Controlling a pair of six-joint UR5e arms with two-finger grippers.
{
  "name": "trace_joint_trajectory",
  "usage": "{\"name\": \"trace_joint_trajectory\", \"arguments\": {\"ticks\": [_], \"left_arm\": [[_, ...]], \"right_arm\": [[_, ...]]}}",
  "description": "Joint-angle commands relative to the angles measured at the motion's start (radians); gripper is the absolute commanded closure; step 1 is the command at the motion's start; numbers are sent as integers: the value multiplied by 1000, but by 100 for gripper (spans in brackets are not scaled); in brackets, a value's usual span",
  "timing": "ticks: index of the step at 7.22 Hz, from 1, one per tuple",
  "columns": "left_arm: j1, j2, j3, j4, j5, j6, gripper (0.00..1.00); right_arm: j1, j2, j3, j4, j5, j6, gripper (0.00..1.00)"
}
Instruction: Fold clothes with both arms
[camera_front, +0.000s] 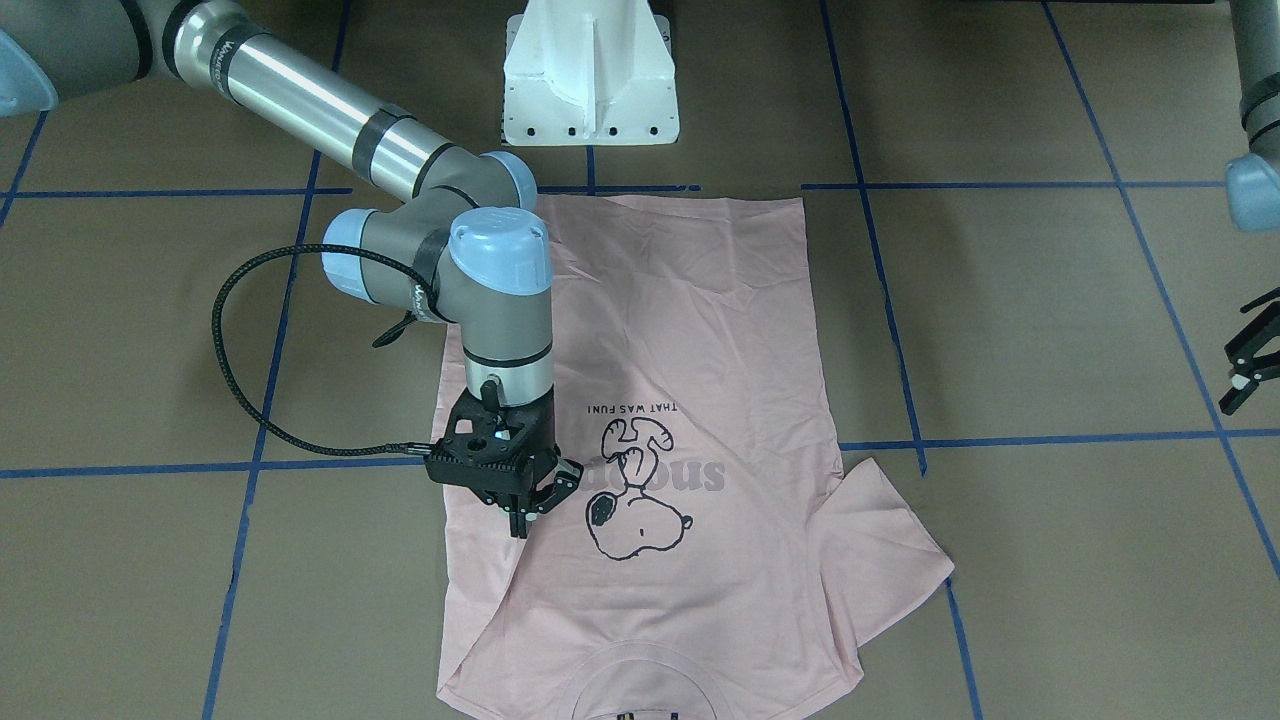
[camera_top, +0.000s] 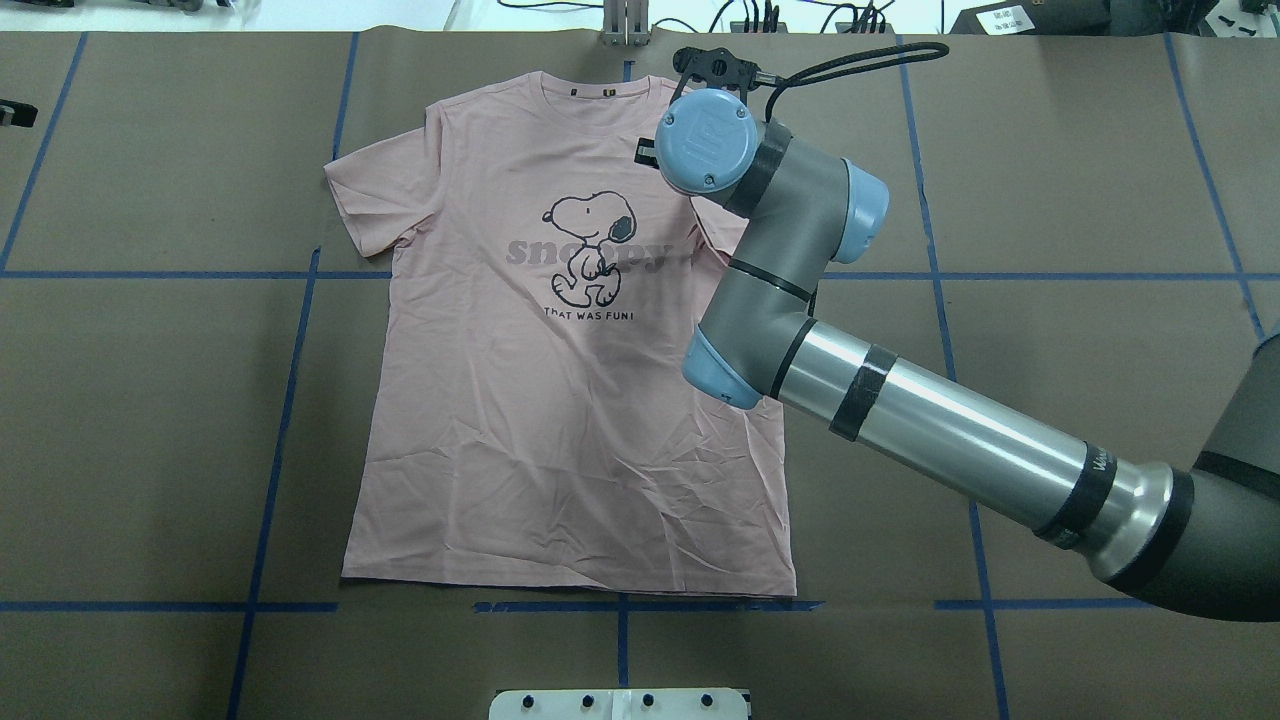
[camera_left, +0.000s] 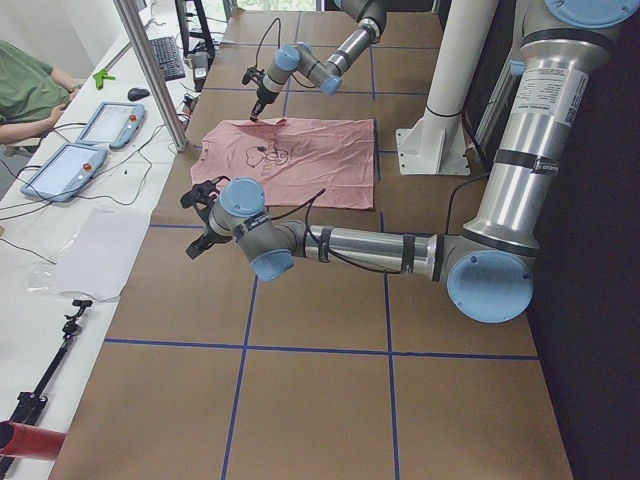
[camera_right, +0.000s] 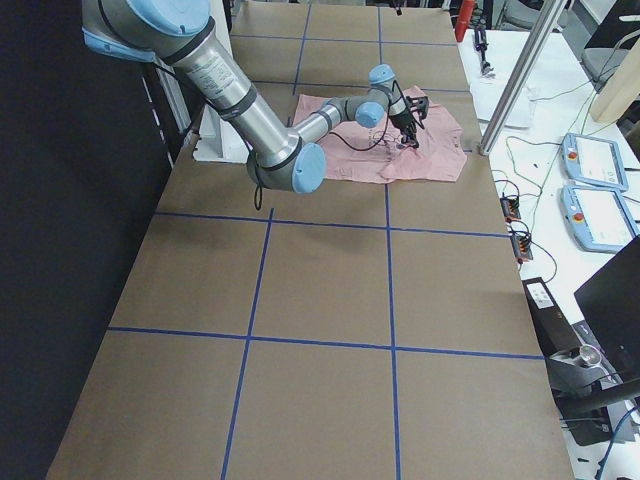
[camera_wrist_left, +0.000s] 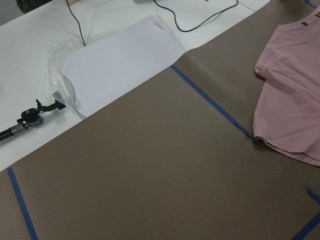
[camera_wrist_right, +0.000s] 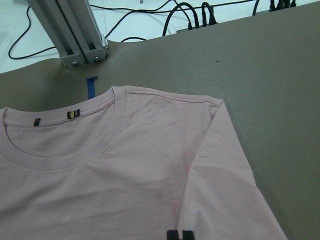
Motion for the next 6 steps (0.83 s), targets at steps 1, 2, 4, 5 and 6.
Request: {"name": "trace_joint_trajectory", "arguments": {"ticks": [1, 2, 4, 5, 6], "left_arm": [[10, -1, 2, 1, 1, -11, 0], [23, -1, 5, 1, 3, -40, 0], [112, -22, 5, 1, 13, -202, 0], [131, -33, 5, 2, 80, -255, 0], [161, -65, 12, 8, 87, -354, 0]], "right_arm": [[10, 25, -36, -3, 0, 0, 1], [26, 35, -36, -41, 14, -21, 0], [142, 31, -23, -95, 247, -224, 0], [209, 2, -5, -106, 333, -326, 0], [286, -54, 36, -109, 448, -474, 0]]}}
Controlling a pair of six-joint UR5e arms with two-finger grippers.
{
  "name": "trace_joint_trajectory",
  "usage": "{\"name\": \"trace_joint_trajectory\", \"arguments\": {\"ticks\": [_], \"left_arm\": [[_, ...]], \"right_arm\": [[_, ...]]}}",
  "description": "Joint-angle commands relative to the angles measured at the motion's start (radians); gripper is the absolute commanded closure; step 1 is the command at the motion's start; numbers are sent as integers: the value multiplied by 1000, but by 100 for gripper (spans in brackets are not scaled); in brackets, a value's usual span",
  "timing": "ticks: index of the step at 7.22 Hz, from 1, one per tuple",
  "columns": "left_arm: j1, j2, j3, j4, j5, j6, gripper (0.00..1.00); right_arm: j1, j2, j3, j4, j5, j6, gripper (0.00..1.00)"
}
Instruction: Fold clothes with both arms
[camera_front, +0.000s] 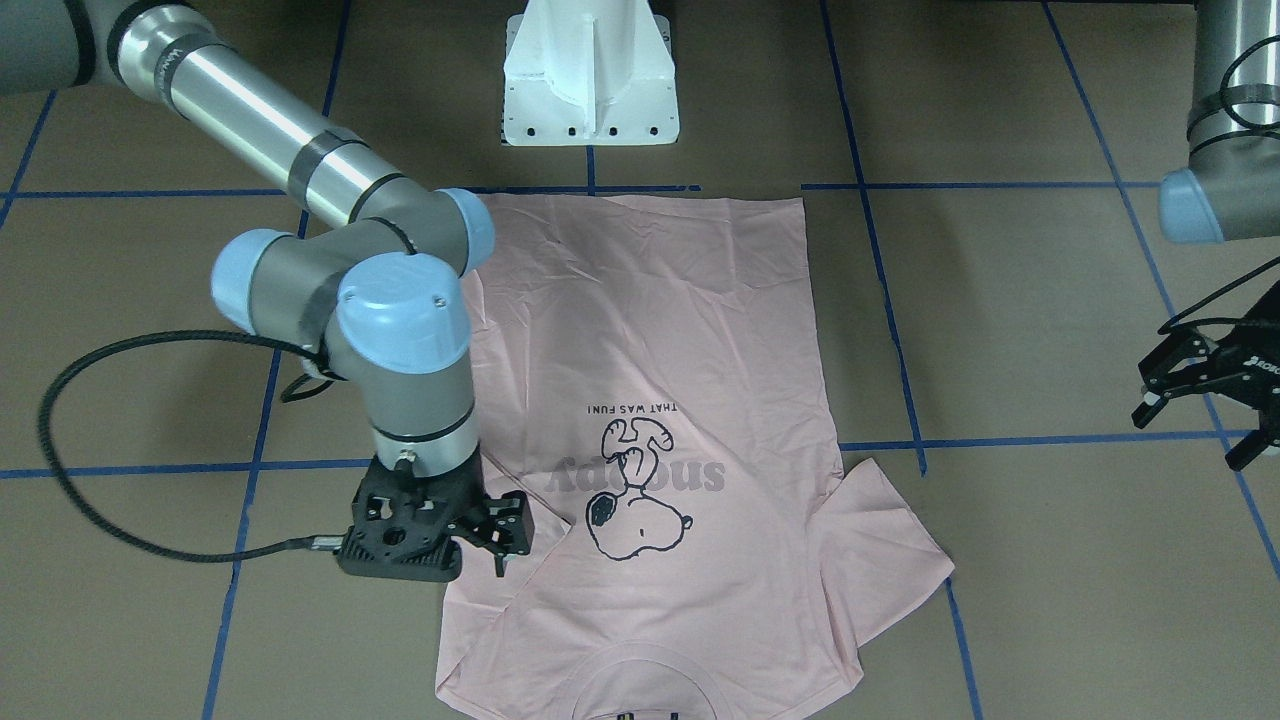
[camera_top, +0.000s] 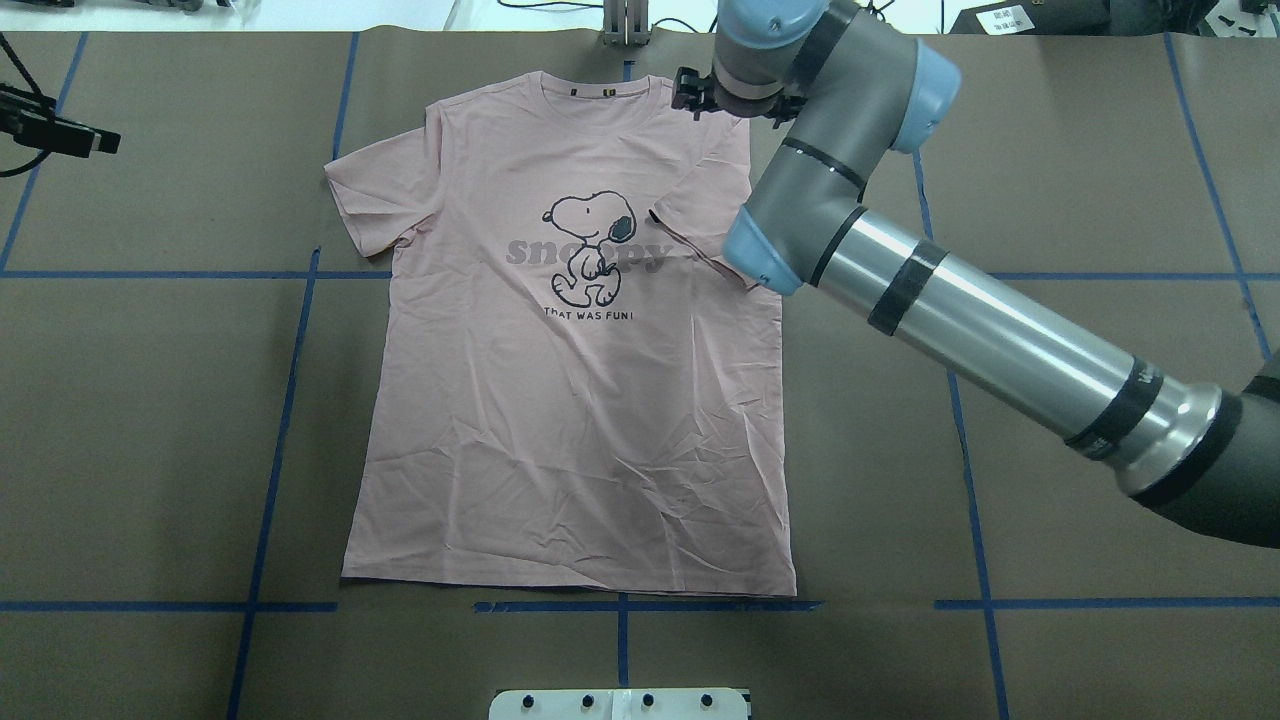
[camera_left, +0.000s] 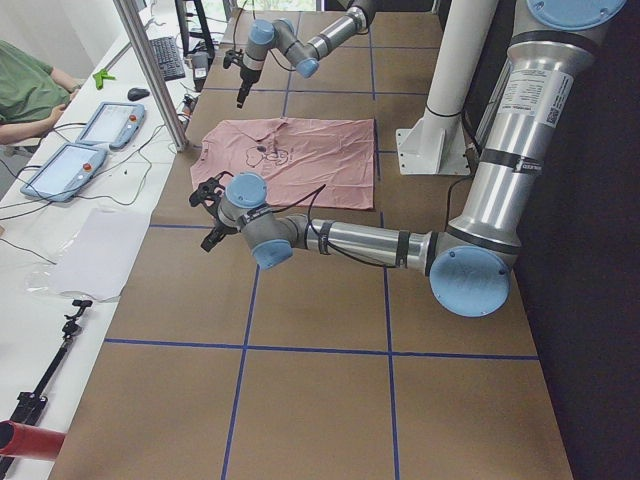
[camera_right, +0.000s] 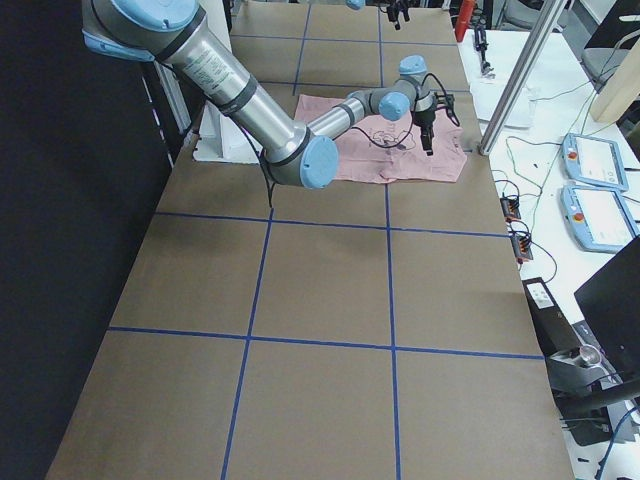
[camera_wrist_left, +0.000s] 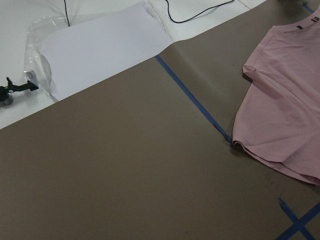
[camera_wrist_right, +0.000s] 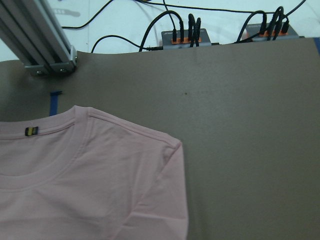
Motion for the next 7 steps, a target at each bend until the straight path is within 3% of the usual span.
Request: {"name": "trace_joint_trajectory", "arguments": {"ticks": [1, 3, 4, 6, 7], "left_arm": [[84, -56, 8, 13, 74, -221, 11], [209, -113, 37, 17, 232, -396, 28], [260, -171, 112, 16, 300, -464, 35], [348, -250, 244, 7, 441, -485, 35], [350, -276, 286, 4, 448, -486, 37]], "right_arm": [[184, -168, 123, -4, 257, -318, 0], [347, -291, 215, -5, 444, -500, 0], [349, -323, 236, -2, 433, -514, 0], [346, -331, 259, 9, 430, -506, 0], [346, -334, 259, 7, 430, -505, 0]]}}
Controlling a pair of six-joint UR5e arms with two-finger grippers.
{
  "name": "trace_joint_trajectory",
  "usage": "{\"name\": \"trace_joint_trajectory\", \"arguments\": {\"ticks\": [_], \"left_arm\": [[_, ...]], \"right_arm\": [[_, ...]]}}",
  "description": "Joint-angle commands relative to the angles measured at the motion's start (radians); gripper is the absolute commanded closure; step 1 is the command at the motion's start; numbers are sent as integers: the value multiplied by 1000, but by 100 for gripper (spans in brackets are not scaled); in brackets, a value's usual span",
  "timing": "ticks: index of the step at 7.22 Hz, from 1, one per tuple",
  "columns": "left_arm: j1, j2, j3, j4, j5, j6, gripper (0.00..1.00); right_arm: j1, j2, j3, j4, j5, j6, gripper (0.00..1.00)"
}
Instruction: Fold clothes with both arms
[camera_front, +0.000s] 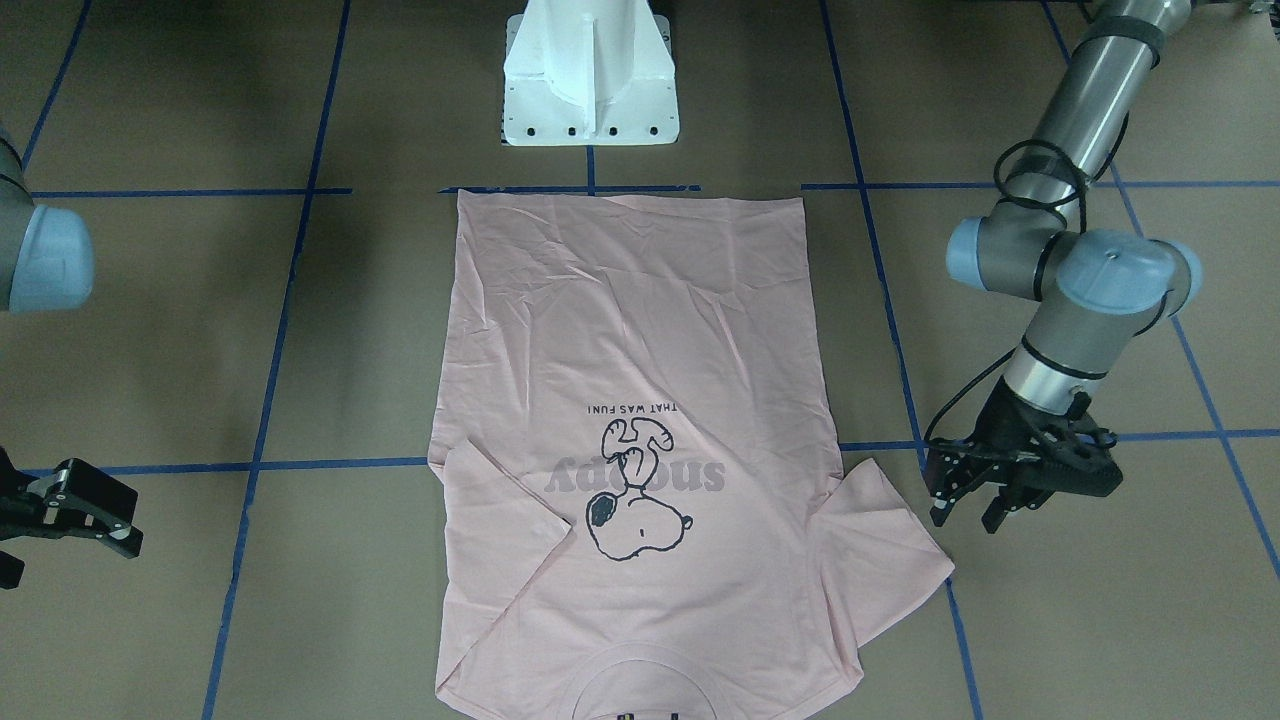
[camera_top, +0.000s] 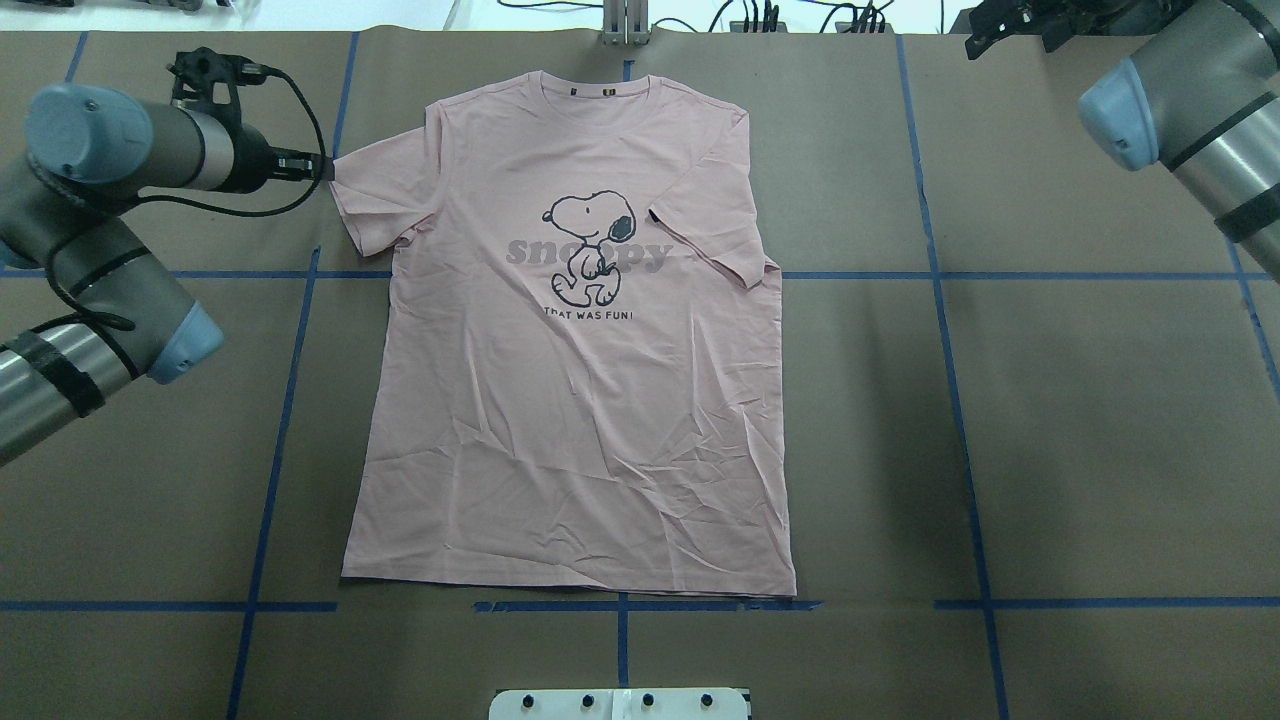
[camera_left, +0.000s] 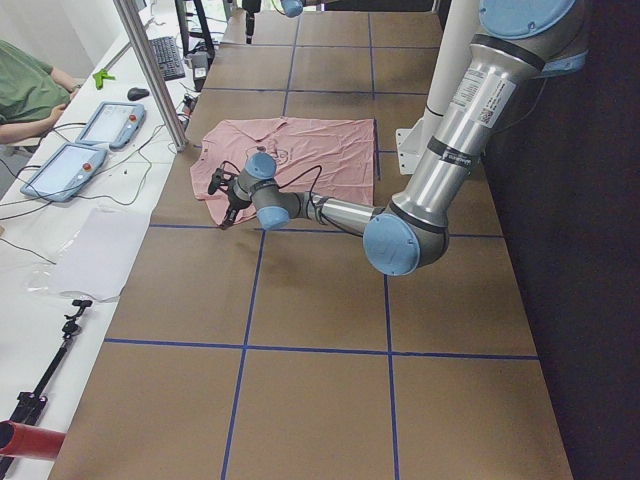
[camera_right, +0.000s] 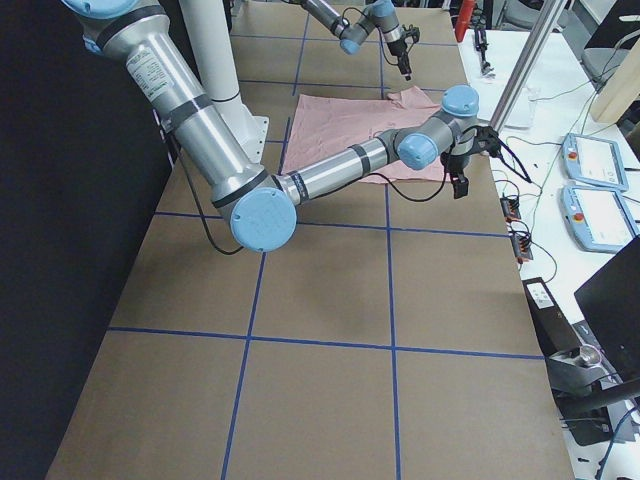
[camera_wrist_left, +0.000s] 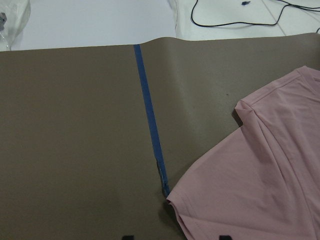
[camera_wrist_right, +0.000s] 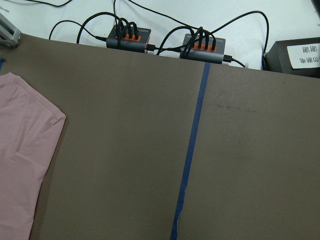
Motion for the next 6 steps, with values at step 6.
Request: {"name": "trace_joint_trajectory", "arguments": {"ticks": [6], "left_arm": [[20, -97, 167, -2, 65, -8, 56]], "right_arm": [[-1, -15, 12, 2, -1, 4, 0]]}}
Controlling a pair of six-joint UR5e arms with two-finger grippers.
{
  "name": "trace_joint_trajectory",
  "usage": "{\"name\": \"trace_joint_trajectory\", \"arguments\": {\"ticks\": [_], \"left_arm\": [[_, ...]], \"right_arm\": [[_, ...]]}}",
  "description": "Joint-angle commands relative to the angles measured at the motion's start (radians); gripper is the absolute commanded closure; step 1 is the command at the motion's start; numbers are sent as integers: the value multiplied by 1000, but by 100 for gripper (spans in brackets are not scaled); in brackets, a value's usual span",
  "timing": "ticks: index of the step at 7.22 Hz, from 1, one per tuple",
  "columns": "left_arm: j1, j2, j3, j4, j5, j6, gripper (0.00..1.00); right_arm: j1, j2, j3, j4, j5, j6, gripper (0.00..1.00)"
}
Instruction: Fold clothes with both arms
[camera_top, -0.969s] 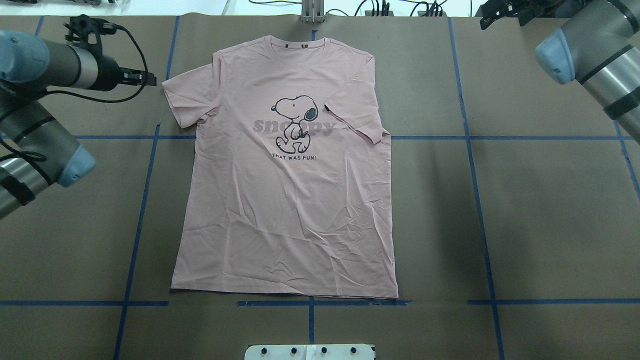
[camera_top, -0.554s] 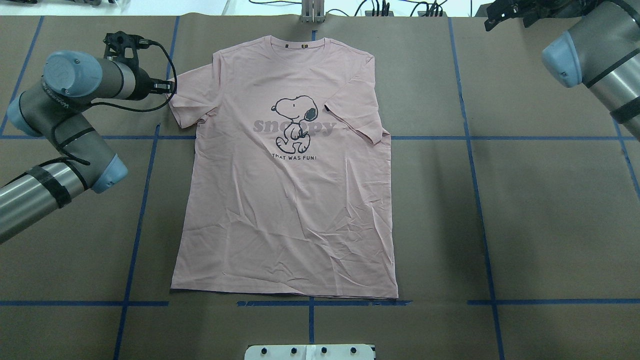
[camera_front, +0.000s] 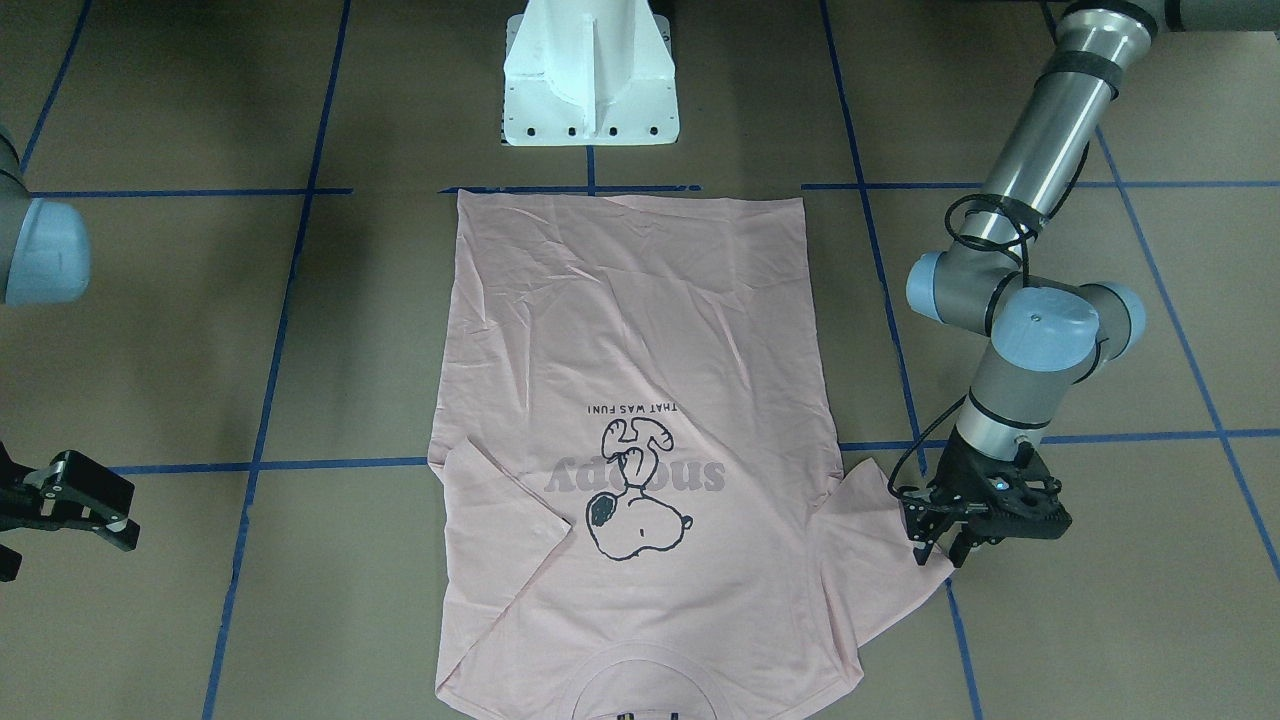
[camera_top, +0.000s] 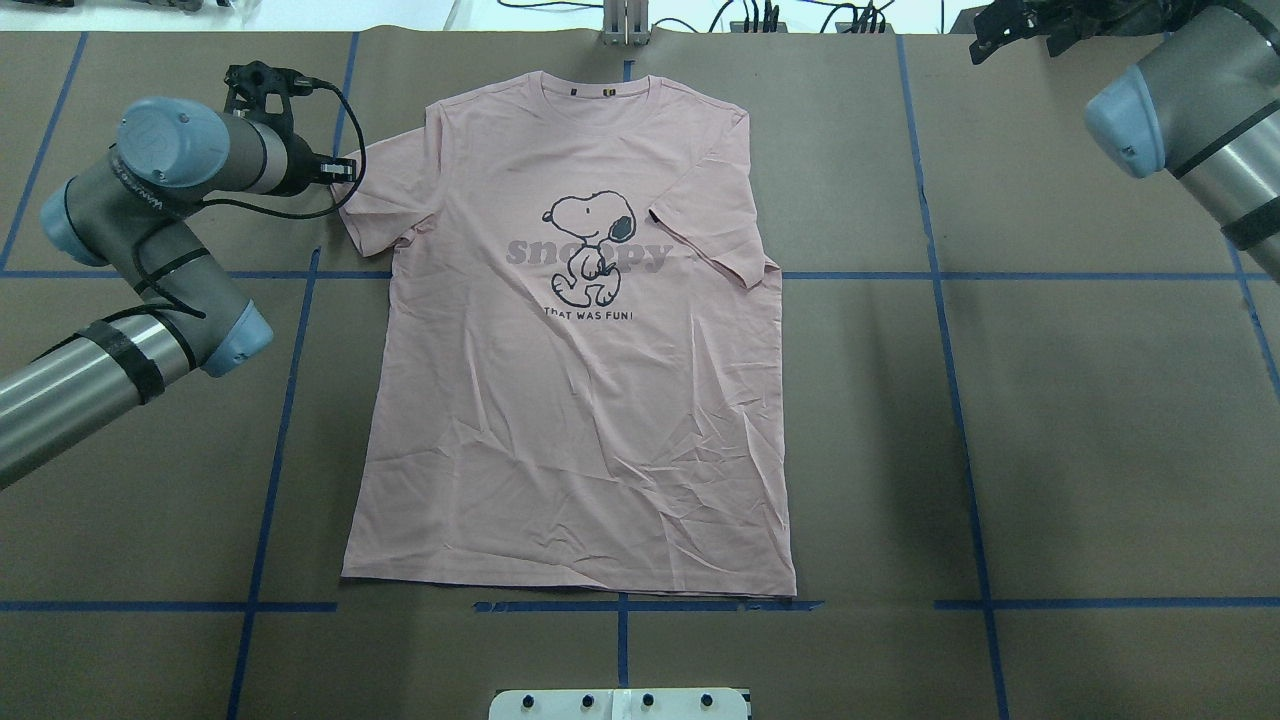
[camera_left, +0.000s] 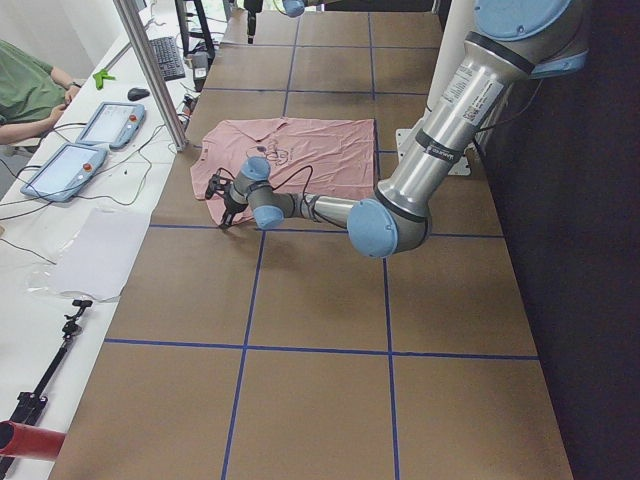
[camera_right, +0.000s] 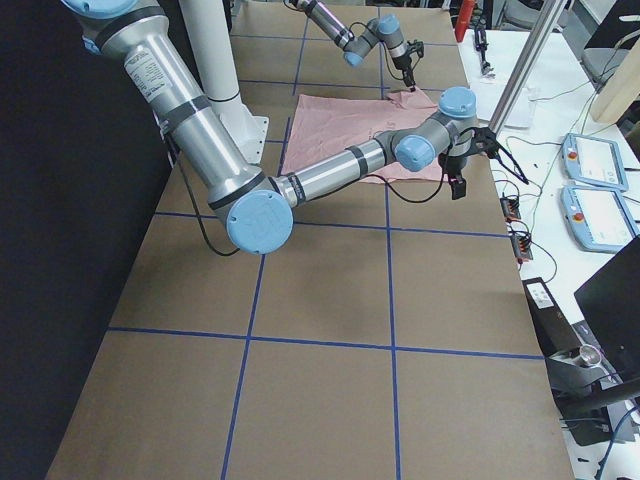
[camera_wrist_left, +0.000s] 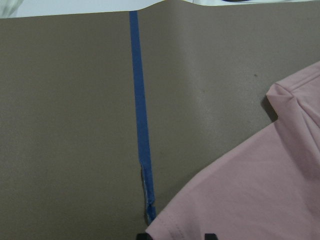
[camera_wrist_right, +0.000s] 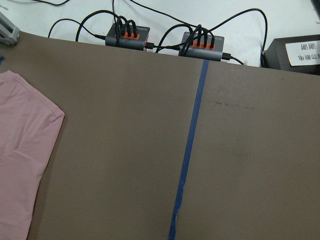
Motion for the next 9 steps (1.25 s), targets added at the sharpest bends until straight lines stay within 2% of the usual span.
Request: {"name": "trace_joint_trajectory", "arguments": {"ticks": [1, 2, 5, 6, 7, 8, 9], "left_arm": [[0, -3, 12, 1, 20, -2, 73], [0, -3, 11, 1, 20, -6, 100], [0, -23, -21, 16, 16, 3, 100], [0, -40, -64, 77, 12, -6, 100], [1, -89, -148, 266, 14, -11, 100], [21, -118, -203, 397, 17, -37, 100], [56, -167, -207, 464, 23, -133, 100]], "right_arm": [[0, -2, 2, 0, 0, 0, 0], [-2, -2, 2, 0, 0, 0, 0], [-3, -4, 2, 0, 0, 0, 0], [-3, -4, 2, 0, 1, 0, 0], [-5, -5, 2, 0, 0, 3, 0], [-8, -5, 2, 0, -6, 5, 0], [-9, -5, 2, 0, -6, 5, 0]]}}
